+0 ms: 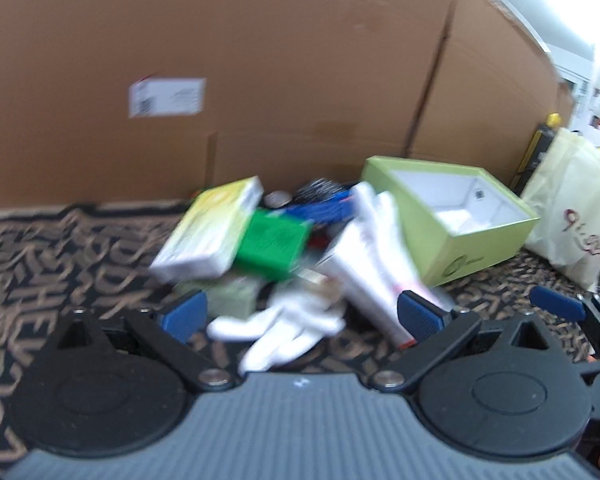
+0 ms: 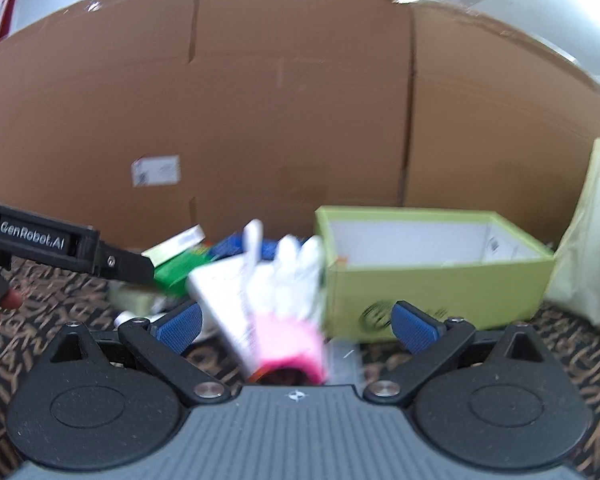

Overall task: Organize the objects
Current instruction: 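Grasp the white-orange medicine box with the right gripper while the left grasps the yellow-white box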

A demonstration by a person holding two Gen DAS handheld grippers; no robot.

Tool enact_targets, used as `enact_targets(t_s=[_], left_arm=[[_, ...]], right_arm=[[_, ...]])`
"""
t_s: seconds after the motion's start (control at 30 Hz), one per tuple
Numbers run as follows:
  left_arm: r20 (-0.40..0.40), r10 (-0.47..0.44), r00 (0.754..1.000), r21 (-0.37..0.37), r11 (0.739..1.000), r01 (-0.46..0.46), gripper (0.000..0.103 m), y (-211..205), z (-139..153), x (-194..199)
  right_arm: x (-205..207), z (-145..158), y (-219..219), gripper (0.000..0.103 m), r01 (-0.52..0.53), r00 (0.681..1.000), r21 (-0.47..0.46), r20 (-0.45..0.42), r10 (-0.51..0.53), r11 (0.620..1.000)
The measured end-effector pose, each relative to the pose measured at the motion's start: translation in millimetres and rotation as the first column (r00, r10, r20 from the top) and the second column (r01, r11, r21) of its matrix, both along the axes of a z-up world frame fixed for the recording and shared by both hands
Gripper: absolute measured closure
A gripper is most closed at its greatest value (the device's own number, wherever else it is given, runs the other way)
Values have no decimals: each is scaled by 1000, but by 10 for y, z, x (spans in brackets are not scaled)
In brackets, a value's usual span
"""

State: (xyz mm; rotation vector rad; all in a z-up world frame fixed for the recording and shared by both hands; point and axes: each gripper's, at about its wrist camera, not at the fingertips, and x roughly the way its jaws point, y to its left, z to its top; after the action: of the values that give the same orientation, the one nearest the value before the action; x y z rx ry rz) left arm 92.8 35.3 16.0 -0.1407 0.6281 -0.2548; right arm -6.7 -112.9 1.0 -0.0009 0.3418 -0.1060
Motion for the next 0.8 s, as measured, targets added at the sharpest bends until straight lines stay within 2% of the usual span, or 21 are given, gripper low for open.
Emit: enact_targets(t_s=[0.2, 0.37, 0.43, 0.6, 0.67, 0.7, 0.77, 0.8], left_arm=[[-64, 81, 995, -8, 997, -82, 0, 411, -244, 25], [-73, 123, 990, -6, 992, -124, 0, 589, -225, 242], [-55, 118, 991, 0, 993, -119, 0, 582, -178, 388], [-39, 78, 996, 12, 997, -78, 0, 495, -184, 752], [-32, 54, 998, 20, 998, -53, 0, 467, -226, 845], [-29, 49, 998, 32, 998, -48, 2, 447, -246, 883], [-18, 25, 1000, 53, 998, -24, 12, 428, -282, 949], [-18, 14, 1000, 62, 998, -13, 15, 418, -293, 985]], right_arm=[[-18, -262, 278, 0, -71, 992, 108, -95, 82, 992], [94, -341, 521, 0, -102, 985, 38, -134, 107, 994], [116, -321, 592, 0, -119, 988, 2, -104, 118, 993], [310, -271, 697, 0, -124, 988, -77, -99, 116, 989], [405, -262, 698, 6, -134, 987, -88, -100, 125, 987], [450, -262, 706, 13, -139, 987, -102, -100, 129, 985], [549, -277, 735, 19, -148, 985, -145, -111, 133, 978], [596, -290, 752, 29, -149, 985, -168, -116, 130, 974]])
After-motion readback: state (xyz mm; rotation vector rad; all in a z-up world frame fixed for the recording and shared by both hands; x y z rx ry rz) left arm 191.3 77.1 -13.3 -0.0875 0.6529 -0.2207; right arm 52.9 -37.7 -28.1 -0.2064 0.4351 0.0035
